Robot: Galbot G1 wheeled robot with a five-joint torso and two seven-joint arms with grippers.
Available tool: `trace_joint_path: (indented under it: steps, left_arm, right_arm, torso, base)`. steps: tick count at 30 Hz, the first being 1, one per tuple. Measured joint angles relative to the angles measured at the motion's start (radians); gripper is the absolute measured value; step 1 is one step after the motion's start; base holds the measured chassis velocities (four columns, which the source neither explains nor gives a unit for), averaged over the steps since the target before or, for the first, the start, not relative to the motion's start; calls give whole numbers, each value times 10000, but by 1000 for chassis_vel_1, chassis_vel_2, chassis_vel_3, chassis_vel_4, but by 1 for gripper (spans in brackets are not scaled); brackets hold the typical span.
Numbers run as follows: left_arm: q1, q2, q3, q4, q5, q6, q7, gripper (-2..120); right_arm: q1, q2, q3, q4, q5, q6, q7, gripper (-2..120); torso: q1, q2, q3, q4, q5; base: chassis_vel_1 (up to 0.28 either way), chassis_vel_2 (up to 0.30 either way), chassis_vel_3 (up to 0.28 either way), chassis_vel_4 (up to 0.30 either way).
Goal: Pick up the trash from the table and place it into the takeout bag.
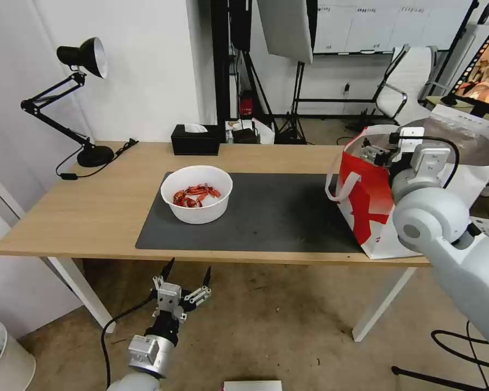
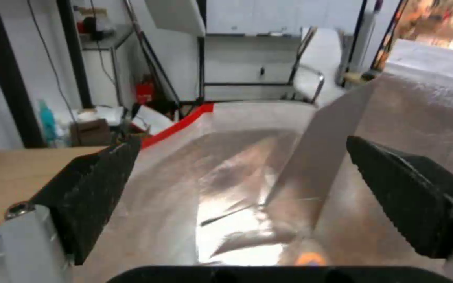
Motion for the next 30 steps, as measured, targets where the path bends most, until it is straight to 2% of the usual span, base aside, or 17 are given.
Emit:
trace_joint_path:
  steps: [8, 10, 11, 12, 14, 16, 17, 19, 20, 21, 23, 24, 26, 28, 30]
  left_arm:
    - [-3, -60, 24, -33, 28, 5, 1, 100]
    - [6, -50, -34, -69, 28, 5, 2, 100]
    - [9, -45, -53, -90, 26, 5, 2, 100]
    - [9, -45, -53, -90, 26, 5, 2, 100]
    - [17, -53, -82, -134, 23, 4, 0, 100]
    - [151, -197, -192, -241, 27, -68, 0, 100]
    - [151, -197, -192, -241, 27, -68, 0, 100]
    - [279, -356, -298, -371, 41, -188, -5, 100]
    - [290, -402, -321, -413, 44, -216, -10, 100]
    - [290, -402, -321, -413, 44, -216, -10, 100]
    - [294, -425, -348, -416, 50, -251, -25, 100]
    - [294, -425, -348, -416, 50, -251, -25, 100]
    - [310, -439, -371, -312, 94, -408, -41, 100]
    - [309, -472, -375, -211, 148, -490, -60, 100]
    - [298, -494, -374, -179, 179, -507, -73, 100]
  right_arm:
    - [391, -67, -37, -73, 287, 228, 97, 100]
    - [42, -93, 117, 140, 279, 967, -231, 100]
    - [-305, -105, 314, 326, 264, 1541, -740, 100]
    - [-305, -105, 314, 326, 264, 1541, -740, 100]
    - [-1133, -165, 673, 751, 4, 2590, -1903, 100]
    - [-2411, -157, 851, 1241, -898, 4185, -3410, 100]
    - [-2411, -157, 851, 1241, -898, 4185, -3410, 100]
    - [-3801, 48, 1139, 1569, -1856, 5664, -4737, 100]
    - [-4961, 193, 1512, 1766, -2370, 6416, -5572, 100]
    - [-4961, 193, 1512, 1766, -2370, 6416, -5572, 100]
    - [-6914, 485, 2118, 1816, -3431, 7614, -6707, 100]
    - [-6914, 485, 2118, 1816, -3431, 7614, -6707, 100]
    - [-8852, 911, 2763, 1237, -4939, 9322, -7824, 100]
    - [-10075, 1233, 3091, 681, -5770, 10291, -8346, 100]
    - [-10419, 1349, 3138, 508, -5919, 10502, -8411, 100]
  torso:
    - [0, 0, 0, 0, 1]
    - [0, 0, 0, 1, 0]
    - [0, 0, 0, 3, 0]
    - [0, 0, 0, 3, 0]
    - [1, 0, 0, 2, -1]
    - [0, 0, 0, -4, 0]
    - [0, 0, 0, -4, 0]
    - [0, 0, 0, 9, 3]
    - [0, 1, 0, 7, 2]
    - [0, 1, 0, 7, 2]
    - [0, 0, -1, -4, 2]
    - [0, 0, -1, -4, 2]
    - [-3, 1, -2, -2, 2]
    - [-2, 1, -2, -4, 0]
    - [-1, 1, -2, -4, 1]
  base:
    - [0, 0, 0, 0]
    - [0, 0, 0, 0]
    - [0, 0, 0, 0]
    - [0, 0, 0, 0]
    - [0, 0, 0, 0]
    - [0, 0, 0, 0]
    - [0, 0, 0, 0]
    - [0, 0, 0, 0]
    - [0, 0, 0, 0]
    - [0, 0, 0, 0]
    - [0, 0, 0, 0]
    - [0, 0, 0, 0]
    - [0, 0, 0, 0]
    - [0, 0, 0, 0]
    - [0, 0, 0, 0]
